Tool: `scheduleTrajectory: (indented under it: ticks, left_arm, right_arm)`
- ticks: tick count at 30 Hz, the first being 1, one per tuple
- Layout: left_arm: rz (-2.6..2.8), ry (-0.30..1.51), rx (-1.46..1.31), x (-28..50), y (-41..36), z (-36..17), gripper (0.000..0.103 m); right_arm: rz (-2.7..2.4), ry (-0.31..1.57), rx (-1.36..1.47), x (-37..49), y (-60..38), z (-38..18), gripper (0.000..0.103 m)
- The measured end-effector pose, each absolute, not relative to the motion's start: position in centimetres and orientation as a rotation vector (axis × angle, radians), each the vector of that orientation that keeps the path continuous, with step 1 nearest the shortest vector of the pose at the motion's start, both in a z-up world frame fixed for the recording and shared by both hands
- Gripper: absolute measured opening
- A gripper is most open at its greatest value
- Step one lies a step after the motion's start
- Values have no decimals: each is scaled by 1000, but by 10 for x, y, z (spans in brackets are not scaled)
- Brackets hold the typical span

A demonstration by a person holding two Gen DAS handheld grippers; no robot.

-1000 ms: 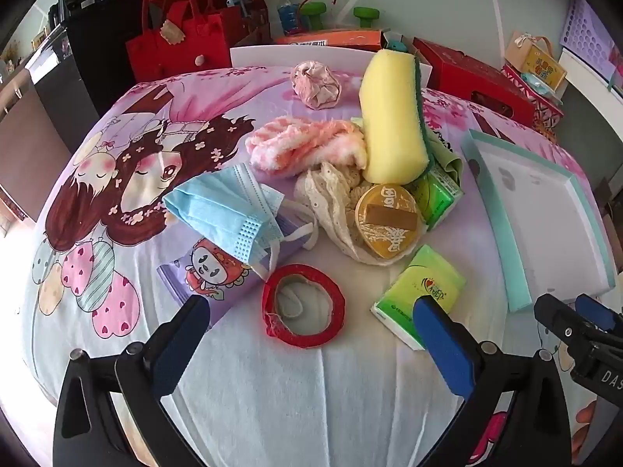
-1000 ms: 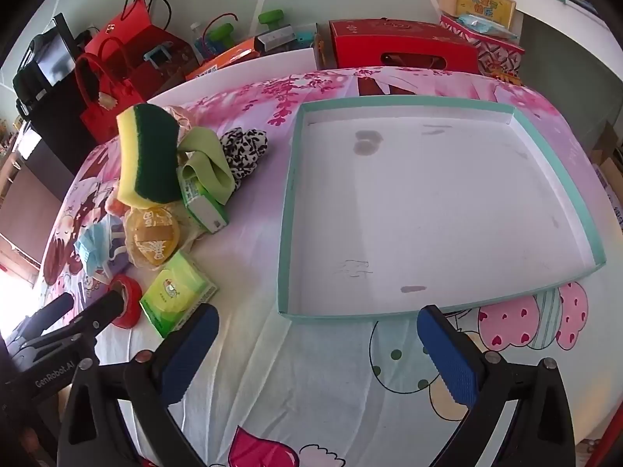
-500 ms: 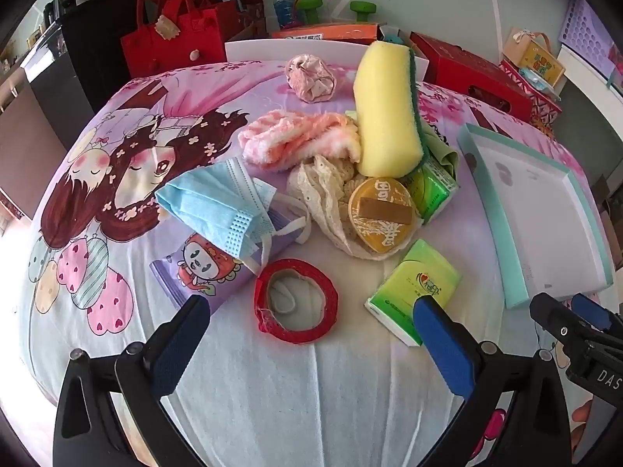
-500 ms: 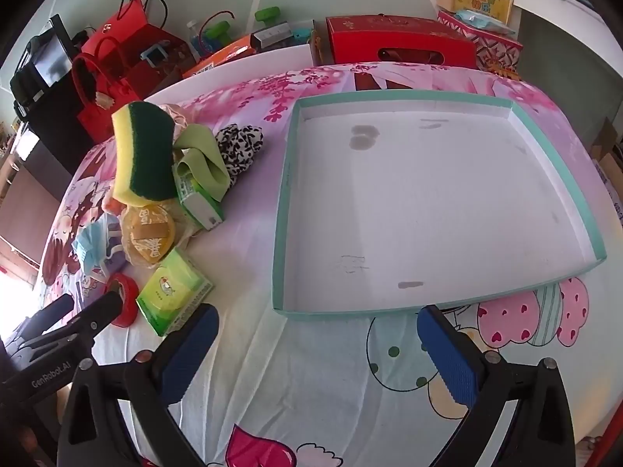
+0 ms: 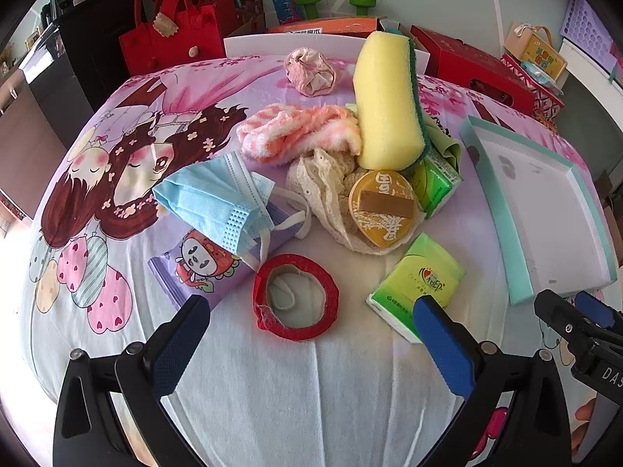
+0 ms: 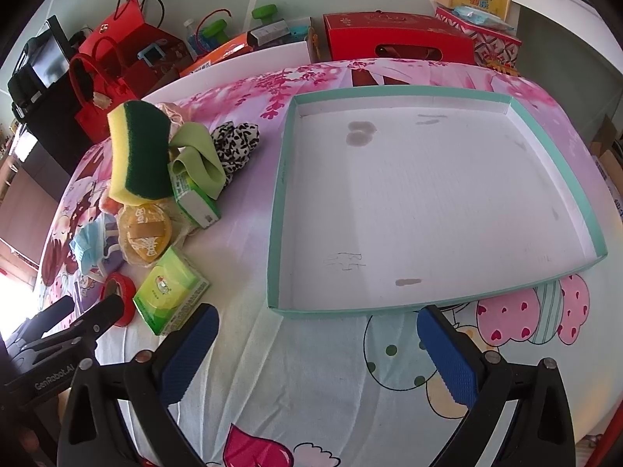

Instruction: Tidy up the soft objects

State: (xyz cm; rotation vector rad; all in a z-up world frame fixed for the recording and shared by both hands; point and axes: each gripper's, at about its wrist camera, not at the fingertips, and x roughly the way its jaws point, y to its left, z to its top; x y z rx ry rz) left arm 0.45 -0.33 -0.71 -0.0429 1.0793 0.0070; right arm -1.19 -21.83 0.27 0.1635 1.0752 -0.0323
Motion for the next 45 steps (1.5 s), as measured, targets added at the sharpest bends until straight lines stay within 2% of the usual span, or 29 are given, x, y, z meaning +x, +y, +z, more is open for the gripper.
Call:
scheduleTrajectory:
  ticks: [45]
  left_arm:
    - [3, 1091, -43, 6, -4, -9, 103]
  right_arm:
    - [-26, 1087, 164, -12, -220, -1, 103]
